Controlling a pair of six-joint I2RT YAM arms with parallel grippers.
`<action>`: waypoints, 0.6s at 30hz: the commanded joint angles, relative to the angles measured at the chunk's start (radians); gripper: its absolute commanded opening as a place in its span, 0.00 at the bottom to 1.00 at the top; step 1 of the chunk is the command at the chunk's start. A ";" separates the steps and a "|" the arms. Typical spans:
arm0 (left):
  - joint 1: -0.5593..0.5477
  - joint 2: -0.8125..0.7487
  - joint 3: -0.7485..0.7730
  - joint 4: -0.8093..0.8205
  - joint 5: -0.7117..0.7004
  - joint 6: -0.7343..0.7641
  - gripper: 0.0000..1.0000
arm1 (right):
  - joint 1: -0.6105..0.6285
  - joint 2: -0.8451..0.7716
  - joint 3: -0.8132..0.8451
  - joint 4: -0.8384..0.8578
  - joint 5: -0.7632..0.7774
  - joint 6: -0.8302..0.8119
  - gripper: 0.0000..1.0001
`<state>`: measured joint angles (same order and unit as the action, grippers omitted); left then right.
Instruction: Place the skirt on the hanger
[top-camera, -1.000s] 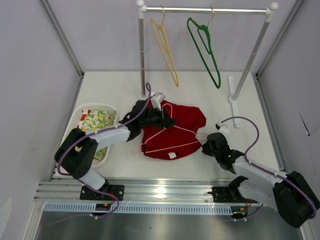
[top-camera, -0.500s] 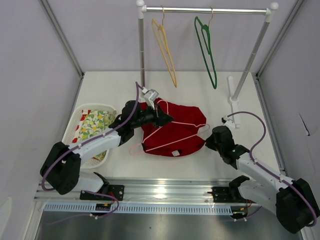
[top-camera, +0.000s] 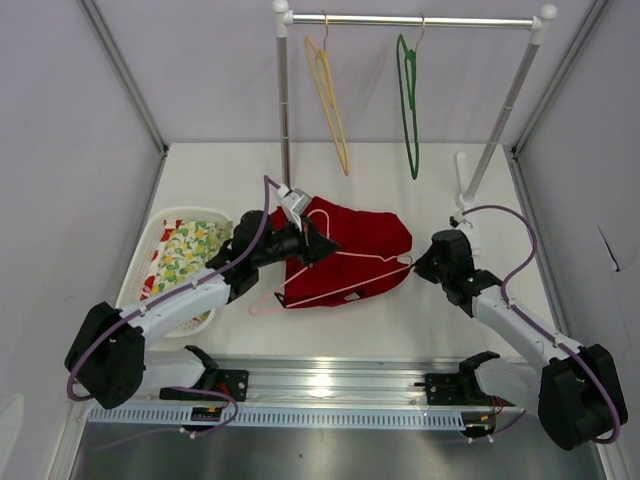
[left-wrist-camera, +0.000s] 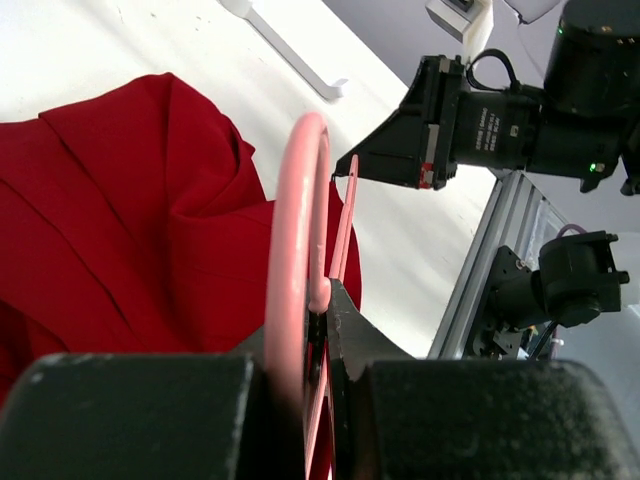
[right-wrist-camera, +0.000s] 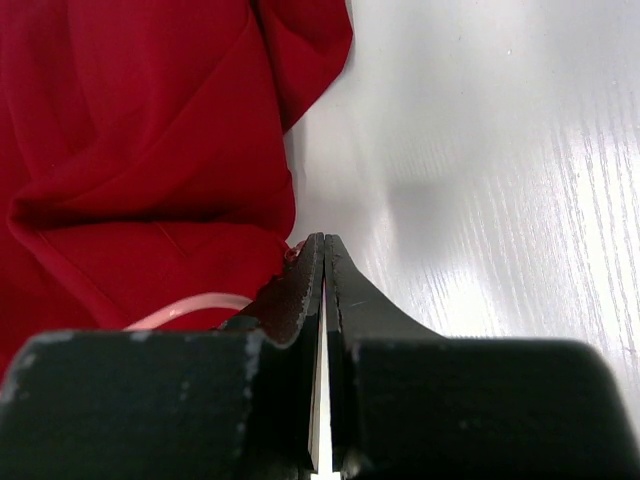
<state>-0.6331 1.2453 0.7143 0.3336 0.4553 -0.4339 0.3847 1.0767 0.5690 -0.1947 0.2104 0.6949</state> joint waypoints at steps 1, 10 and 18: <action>-0.013 -0.044 0.010 -0.031 -0.001 0.066 0.00 | -0.020 0.003 0.057 0.003 0.004 -0.034 0.00; -0.043 -0.044 0.036 -0.085 0.020 0.125 0.00 | -0.040 0.023 0.100 -0.011 -0.011 -0.051 0.00; -0.060 -0.046 0.068 -0.139 -0.137 0.153 0.00 | -0.040 -0.009 0.091 -0.046 -0.040 -0.066 0.00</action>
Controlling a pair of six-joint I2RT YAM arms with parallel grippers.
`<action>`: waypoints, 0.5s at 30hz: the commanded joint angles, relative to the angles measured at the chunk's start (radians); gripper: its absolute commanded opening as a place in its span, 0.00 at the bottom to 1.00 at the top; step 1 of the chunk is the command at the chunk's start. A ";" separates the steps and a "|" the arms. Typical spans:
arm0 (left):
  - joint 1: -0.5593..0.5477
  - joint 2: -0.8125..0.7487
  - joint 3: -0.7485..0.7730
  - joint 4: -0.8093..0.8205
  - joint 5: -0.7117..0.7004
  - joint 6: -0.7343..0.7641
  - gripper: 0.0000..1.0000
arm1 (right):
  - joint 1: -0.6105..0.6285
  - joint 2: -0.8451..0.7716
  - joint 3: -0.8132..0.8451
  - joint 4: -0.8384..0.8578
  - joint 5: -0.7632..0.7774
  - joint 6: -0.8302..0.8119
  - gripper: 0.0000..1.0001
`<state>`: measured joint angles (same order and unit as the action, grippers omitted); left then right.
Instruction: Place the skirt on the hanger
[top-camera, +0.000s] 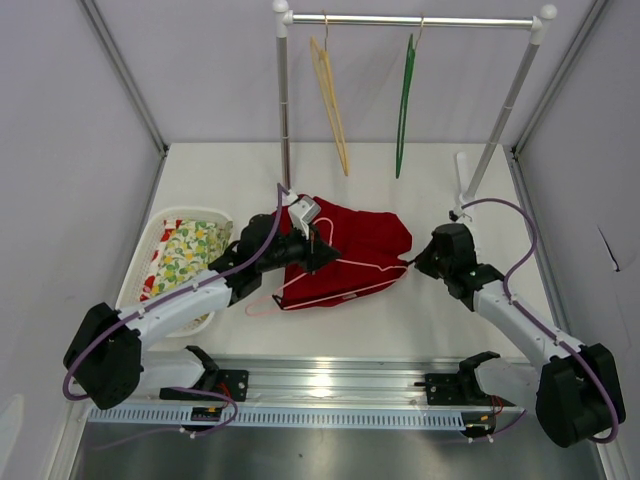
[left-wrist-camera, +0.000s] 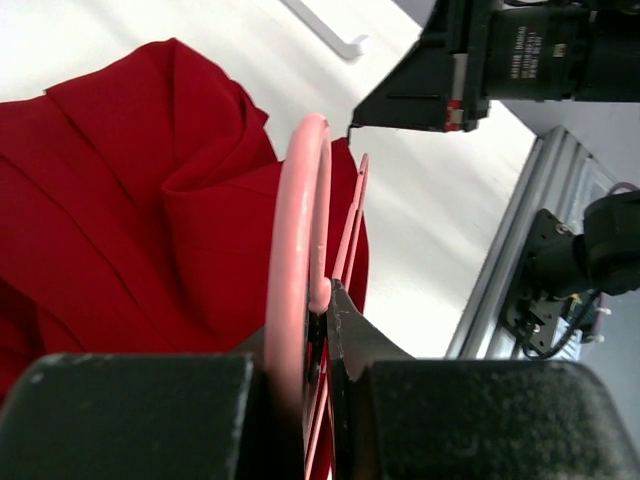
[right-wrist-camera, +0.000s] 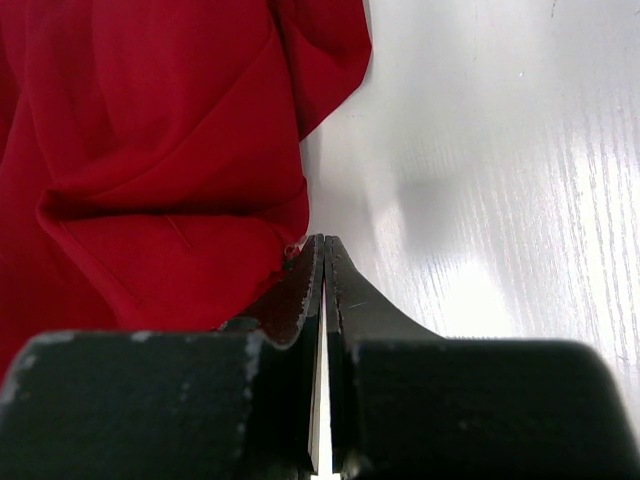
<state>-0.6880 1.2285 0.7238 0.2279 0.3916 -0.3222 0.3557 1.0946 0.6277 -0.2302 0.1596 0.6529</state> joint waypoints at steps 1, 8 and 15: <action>-0.005 -0.026 0.065 -0.042 -0.094 0.044 0.00 | -0.009 -0.029 0.029 -0.014 0.006 -0.024 0.00; -0.007 -0.027 0.078 -0.041 -0.186 0.037 0.00 | -0.009 -0.050 -0.014 -0.035 -0.028 -0.027 0.00; -0.015 0.011 0.077 -0.013 -0.175 0.037 0.00 | -0.004 -0.044 -0.020 -0.043 -0.058 -0.042 0.00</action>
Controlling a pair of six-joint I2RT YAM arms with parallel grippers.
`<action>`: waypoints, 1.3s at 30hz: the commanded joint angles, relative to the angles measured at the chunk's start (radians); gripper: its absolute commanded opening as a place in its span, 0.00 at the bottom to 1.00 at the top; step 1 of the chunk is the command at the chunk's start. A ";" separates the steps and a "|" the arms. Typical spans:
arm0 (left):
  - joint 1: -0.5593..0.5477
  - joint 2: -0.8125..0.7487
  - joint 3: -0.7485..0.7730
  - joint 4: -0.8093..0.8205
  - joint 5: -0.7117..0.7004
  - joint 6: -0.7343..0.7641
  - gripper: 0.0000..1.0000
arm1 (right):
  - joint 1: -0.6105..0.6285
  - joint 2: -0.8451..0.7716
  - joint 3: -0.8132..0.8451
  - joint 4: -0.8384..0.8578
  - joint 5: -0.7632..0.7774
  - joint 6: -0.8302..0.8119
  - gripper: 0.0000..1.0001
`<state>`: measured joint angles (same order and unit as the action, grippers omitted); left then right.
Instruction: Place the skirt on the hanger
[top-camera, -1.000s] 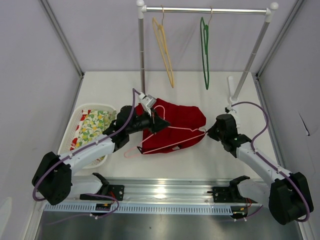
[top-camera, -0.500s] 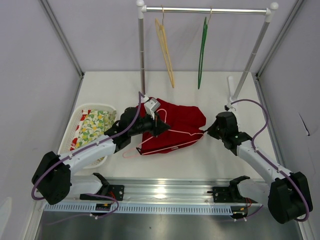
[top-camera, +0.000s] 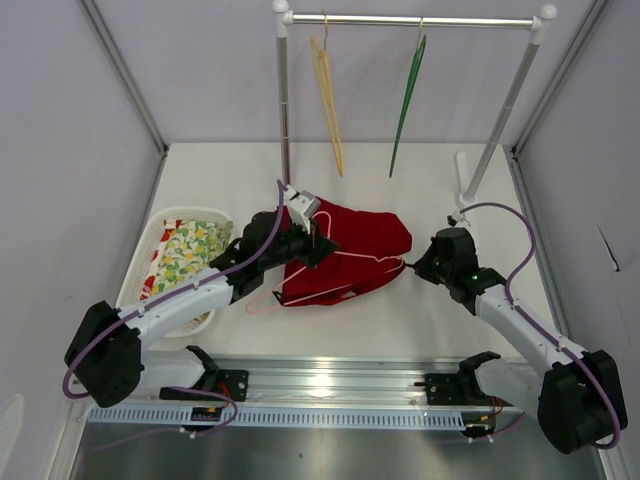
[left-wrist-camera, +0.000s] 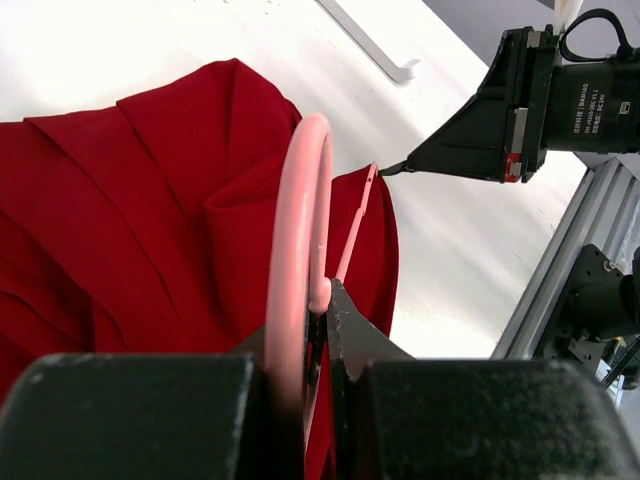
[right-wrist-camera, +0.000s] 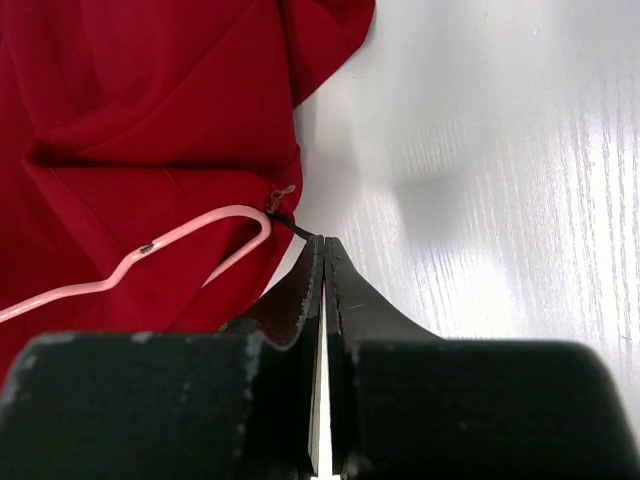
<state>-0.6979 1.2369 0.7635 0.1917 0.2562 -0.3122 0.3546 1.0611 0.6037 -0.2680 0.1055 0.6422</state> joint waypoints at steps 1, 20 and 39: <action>-0.006 0.001 0.031 0.035 -0.040 0.027 0.00 | -0.005 -0.006 0.002 -0.007 -0.006 -0.036 0.00; -0.032 -0.004 -0.043 0.170 0.045 0.071 0.00 | 0.006 0.073 0.079 -0.016 -0.012 -0.068 0.00; -0.040 0.018 -0.075 0.181 0.094 0.073 0.00 | 0.015 0.112 0.122 0.001 -0.020 -0.070 0.00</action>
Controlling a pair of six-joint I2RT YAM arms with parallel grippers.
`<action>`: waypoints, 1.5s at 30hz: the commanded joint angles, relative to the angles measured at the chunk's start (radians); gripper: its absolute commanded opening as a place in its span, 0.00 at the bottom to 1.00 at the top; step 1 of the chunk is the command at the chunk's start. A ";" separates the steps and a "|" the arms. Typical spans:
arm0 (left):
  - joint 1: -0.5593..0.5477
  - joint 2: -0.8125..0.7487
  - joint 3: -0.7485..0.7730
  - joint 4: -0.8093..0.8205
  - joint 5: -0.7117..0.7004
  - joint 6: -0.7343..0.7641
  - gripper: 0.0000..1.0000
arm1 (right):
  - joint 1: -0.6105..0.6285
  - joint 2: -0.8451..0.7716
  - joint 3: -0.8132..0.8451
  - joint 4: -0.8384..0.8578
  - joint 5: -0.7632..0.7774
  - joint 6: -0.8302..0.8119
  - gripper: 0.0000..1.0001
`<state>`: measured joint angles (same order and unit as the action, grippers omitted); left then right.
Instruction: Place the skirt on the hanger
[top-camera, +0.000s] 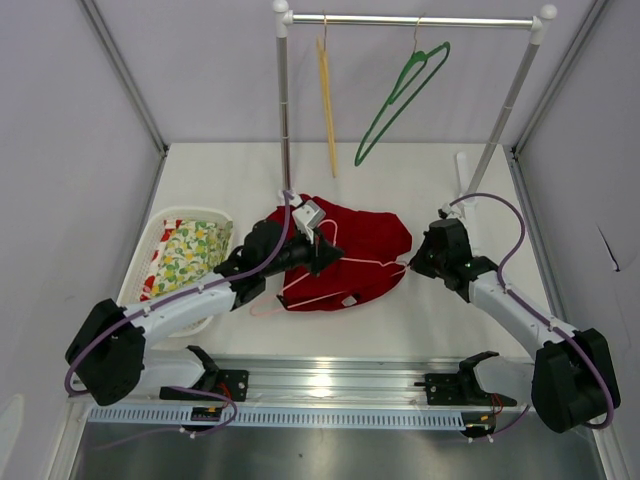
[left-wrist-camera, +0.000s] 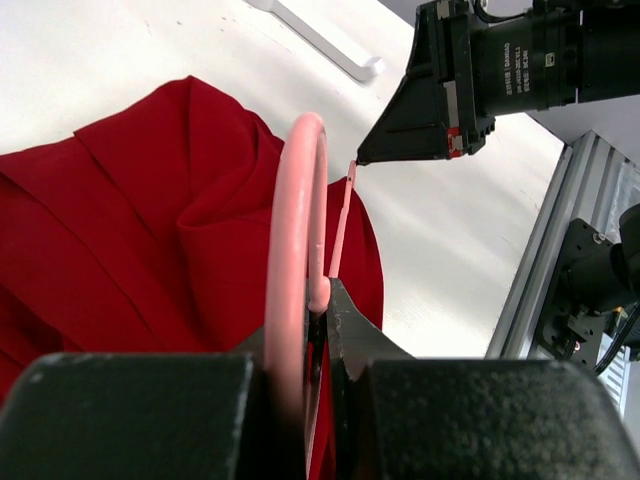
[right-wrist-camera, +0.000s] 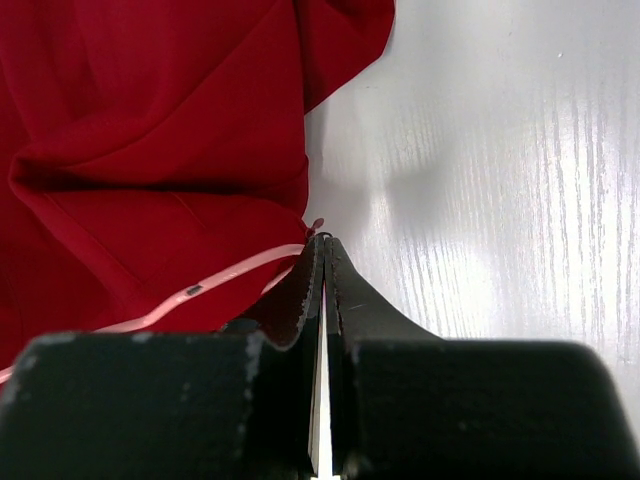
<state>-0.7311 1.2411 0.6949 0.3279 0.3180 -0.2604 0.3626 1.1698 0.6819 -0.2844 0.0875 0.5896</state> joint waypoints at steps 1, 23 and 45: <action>-0.005 0.018 -0.006 0.051 0.036 0.015 0.00 | 0.007 0.004 0.045 0.019 -0.003 -0.019 0.00; -0.025 -0.011 -0.021 -0.006 -0.249 -0.011 0.00 | 0.030 0.028 -0.035 0.023 0.035 0.004 0.00; -0.036 0.014 -0.040 0.013 -0.280 -0.016 0.00 | 0.039 0.080 -0.027 0.065 0.073 0.032 0.49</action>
<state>-0.7677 1.2549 0.6544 0.3195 0.0792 -0.2882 0.3981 1.2465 0.6449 -0.2596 0.1345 0.6064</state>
